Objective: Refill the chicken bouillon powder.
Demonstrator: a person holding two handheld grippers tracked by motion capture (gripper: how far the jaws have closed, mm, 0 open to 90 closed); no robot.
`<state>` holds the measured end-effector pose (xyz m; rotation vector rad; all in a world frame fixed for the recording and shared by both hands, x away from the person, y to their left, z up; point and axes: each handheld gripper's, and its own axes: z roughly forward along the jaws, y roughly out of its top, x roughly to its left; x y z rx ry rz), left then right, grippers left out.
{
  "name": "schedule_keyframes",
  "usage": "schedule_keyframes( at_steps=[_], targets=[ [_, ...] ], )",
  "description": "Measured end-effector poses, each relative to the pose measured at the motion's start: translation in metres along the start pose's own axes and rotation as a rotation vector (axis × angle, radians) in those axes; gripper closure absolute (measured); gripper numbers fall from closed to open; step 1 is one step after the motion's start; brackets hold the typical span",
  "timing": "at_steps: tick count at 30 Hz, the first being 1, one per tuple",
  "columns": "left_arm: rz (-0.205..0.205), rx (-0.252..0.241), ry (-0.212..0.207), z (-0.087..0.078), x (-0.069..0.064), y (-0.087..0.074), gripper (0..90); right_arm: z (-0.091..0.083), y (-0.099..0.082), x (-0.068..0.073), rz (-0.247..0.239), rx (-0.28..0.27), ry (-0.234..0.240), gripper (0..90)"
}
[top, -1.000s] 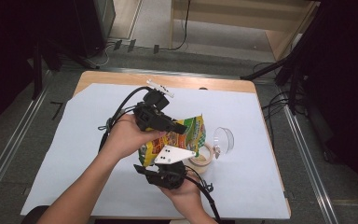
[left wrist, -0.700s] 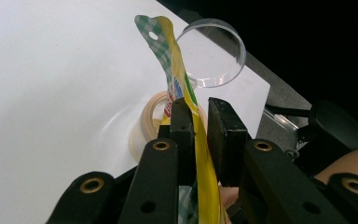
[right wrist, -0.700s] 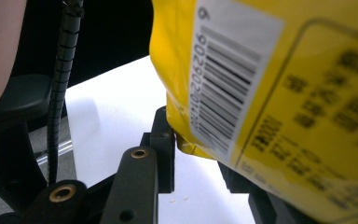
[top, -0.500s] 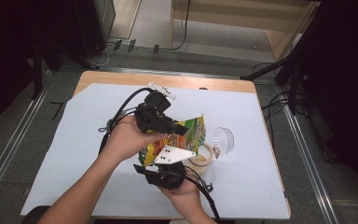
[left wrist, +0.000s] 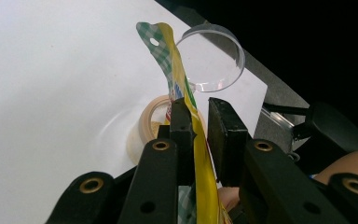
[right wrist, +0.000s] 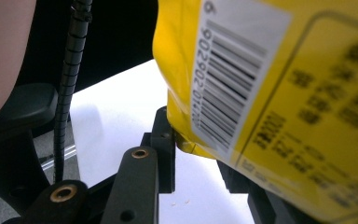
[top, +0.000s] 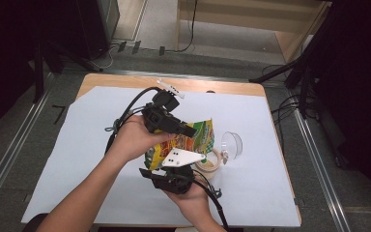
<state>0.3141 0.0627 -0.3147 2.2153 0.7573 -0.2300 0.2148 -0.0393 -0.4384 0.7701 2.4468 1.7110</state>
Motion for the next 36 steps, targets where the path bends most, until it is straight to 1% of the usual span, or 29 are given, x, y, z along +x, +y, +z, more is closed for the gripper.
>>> schedule_keyframes(
  at_steps=[2, 5, 10, 23, 36],
  targets=[
    [-0.003, 0.0, -0.001, -0.0004, 0.0008, -0.0001, 80.9, 0.0002, 0.0, -0.0002, -0.003, -0.001, -0.002, 71.8],
    [-0.005, -0.007, -0.001, -0.0008, 0.0021, -0.0002, 80.7, 0.0001, 0.0016, 0.0001, 0.021, -0.001, 0.019, 71.9],
    [-0.001, -0.013, 0.004, -0.0024, 0.0018, -0.0027, 80.7, 0.0011, 0.0013, 0.0006, 0.002, 0.004, 0.013, 71.9],
    [0.001, -0.021, 0.009, -0.0028, 0.0007, -0.003, 80.7, 0.0013, 0.0013, 0.0002, -0.002, 0.006, 0.01, 72.0],
    [0.002, -0.025, 0.005, -0.0024, 0.0011, -0.0033, 80.7, 0.0014, 0.0012, -0.0003, -0.004, 0.01, 0.007, 72.0]
  ],
)
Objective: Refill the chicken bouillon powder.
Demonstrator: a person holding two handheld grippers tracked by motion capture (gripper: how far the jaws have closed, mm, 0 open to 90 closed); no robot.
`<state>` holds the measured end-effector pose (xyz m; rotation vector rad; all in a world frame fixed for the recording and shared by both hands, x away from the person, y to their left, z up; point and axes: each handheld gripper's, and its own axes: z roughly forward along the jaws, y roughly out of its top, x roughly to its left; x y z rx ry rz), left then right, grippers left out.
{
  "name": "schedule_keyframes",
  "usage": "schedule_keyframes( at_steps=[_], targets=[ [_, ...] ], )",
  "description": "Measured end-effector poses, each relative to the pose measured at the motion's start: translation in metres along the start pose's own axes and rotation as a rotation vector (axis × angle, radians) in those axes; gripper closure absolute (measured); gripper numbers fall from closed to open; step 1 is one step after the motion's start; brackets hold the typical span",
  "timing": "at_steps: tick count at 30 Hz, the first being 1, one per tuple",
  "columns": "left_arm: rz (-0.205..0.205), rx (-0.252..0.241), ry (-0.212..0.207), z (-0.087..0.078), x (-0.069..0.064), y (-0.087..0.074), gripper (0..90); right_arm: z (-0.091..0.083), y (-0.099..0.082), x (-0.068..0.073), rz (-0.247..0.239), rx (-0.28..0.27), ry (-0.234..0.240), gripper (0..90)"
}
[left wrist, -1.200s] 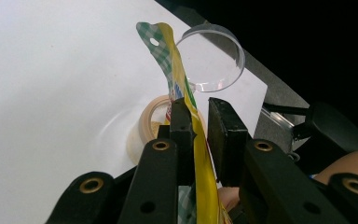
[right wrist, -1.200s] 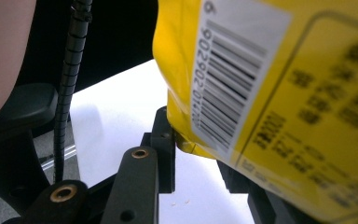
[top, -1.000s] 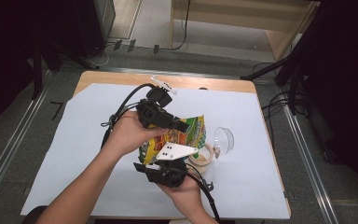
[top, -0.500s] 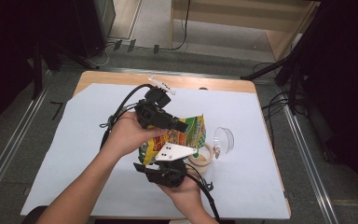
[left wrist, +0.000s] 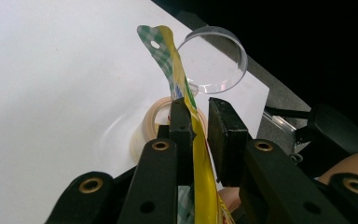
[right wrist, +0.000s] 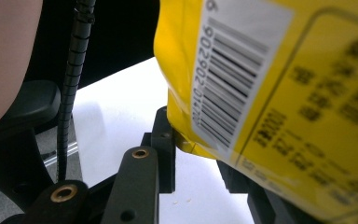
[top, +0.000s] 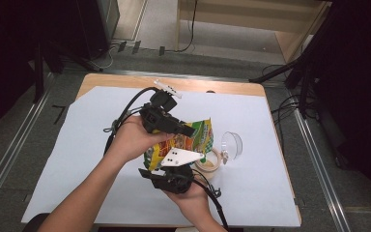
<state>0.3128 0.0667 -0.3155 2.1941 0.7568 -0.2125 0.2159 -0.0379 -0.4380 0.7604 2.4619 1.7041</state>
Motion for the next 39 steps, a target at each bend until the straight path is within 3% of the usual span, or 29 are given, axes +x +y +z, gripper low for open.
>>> schedule_keyframes(
  at_steps=[39],
  targets=[
    [0.01, 0.006, 0.005, 0.001, -0.0021, 0.0003, 80.9, -0.0005, -0.001, 0.0014, 0.004, -0.005, -0.003, 72.2]
  ],
)
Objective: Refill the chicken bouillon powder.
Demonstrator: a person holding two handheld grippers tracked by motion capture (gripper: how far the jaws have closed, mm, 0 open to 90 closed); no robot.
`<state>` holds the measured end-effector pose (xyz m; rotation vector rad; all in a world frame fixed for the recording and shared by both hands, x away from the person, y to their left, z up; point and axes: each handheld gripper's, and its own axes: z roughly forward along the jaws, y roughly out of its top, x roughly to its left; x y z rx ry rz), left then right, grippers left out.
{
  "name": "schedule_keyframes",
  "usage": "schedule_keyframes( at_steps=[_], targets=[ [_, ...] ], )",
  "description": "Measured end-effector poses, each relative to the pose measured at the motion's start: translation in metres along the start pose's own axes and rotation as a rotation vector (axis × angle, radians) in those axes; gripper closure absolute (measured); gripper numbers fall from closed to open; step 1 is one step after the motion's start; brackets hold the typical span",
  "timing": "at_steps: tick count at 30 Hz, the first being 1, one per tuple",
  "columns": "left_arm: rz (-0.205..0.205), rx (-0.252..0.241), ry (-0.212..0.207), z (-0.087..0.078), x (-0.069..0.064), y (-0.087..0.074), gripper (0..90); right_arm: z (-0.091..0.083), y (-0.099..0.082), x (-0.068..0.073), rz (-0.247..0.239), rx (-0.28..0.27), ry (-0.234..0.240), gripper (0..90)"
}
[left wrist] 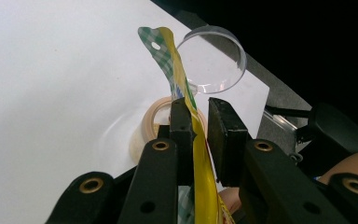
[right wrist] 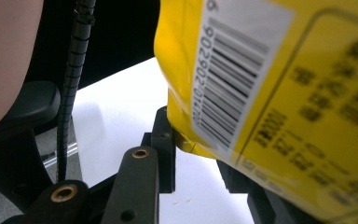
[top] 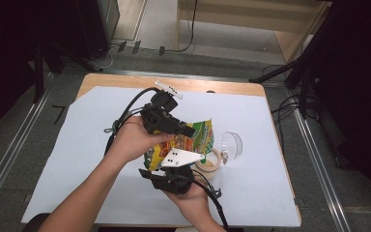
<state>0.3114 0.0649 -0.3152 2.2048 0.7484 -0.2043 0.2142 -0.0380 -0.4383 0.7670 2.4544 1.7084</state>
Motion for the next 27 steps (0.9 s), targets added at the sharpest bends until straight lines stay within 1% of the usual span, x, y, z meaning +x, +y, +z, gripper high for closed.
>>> schedule_keyframes(
  at_steps=[4, 7, 12, 27],
  targets=[
    [0.004, -0.007, 0.0, -0.0009, -0.002, 0.0006, 80.9, -0.0013, 0.0011, 0.002, -0.004, -0.004, -0.004, 72.4],
    [0.013, -0.002, 0.003, -0.0006, -0.0029, 0.0008, 81.0, -0.0009, 0.0008, 0.0033, 0.0, -0.011, 0.0, 72.9],
    [0.02, 0.001, 0.008, 0.0009, -0.0057, 0.0009, 81.0, -0.0003, -0.0014, 0.0021, 0.004, -0.015, -0.004, 73.2],
    [0.016, -0.002, 0.003, 0.0014, -0.0047, 0.0008, 81.0, -0.0004, -0.0013, 0.0025, 0.007, -0.015, -0.008, 73.2]
  ],
)
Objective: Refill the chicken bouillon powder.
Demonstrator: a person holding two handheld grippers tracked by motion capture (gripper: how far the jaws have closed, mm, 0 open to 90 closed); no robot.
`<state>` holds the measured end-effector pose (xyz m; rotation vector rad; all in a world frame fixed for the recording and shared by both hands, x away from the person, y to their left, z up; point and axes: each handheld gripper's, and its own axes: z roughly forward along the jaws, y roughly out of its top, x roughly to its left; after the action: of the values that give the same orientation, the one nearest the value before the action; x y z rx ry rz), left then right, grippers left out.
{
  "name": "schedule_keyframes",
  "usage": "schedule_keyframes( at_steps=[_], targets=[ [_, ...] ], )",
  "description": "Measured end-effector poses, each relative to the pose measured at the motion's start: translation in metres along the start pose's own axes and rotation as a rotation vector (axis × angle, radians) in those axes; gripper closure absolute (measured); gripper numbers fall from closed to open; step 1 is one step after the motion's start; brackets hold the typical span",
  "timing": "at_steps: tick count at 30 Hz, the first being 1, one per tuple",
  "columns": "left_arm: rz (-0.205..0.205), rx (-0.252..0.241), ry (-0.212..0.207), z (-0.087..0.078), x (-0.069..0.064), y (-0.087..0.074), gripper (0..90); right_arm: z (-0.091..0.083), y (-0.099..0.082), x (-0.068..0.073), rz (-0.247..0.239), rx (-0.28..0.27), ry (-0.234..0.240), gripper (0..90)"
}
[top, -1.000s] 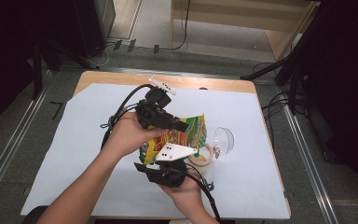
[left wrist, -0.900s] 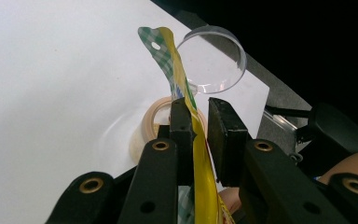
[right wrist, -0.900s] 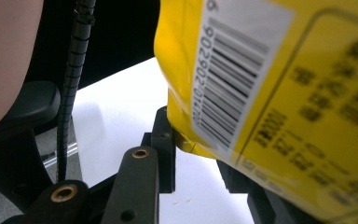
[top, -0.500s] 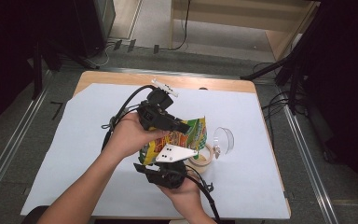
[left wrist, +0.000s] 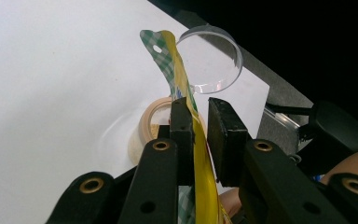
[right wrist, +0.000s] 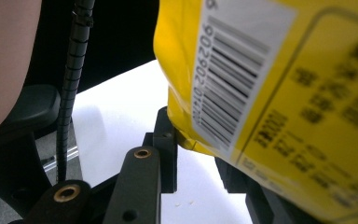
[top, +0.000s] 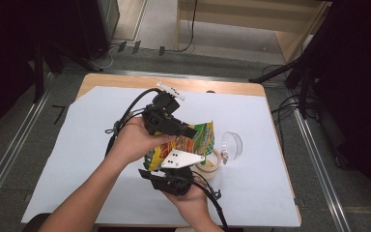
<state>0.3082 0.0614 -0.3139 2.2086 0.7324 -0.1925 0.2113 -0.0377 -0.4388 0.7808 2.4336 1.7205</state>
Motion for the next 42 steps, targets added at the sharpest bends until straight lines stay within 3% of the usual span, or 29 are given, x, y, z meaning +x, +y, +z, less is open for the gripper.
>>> schedule_keyframes(
  at_steps=[24, 33, 42],
  targets=[
    [-0.006, -0.018, 0.002, -0.003, 0.001, 0.0, 80.2, -0.004, 0.005, -0.001, -0.025, 0.02, -0.006, 72.1],
    [-0.034, 0.014, -0.008, 0.002, 0.009, 0.004, 80.8, -0.003, 0.005, -0.004, 0.0, 0.024, 0.005, 72.0],
    [-0.032, 0.028, -0.004, 0.003, 0.009, 0.006, 81.0, -0.004, 0.005, -0.005, 0.006, 0.021, 0.007, 71.9]
  ],
)
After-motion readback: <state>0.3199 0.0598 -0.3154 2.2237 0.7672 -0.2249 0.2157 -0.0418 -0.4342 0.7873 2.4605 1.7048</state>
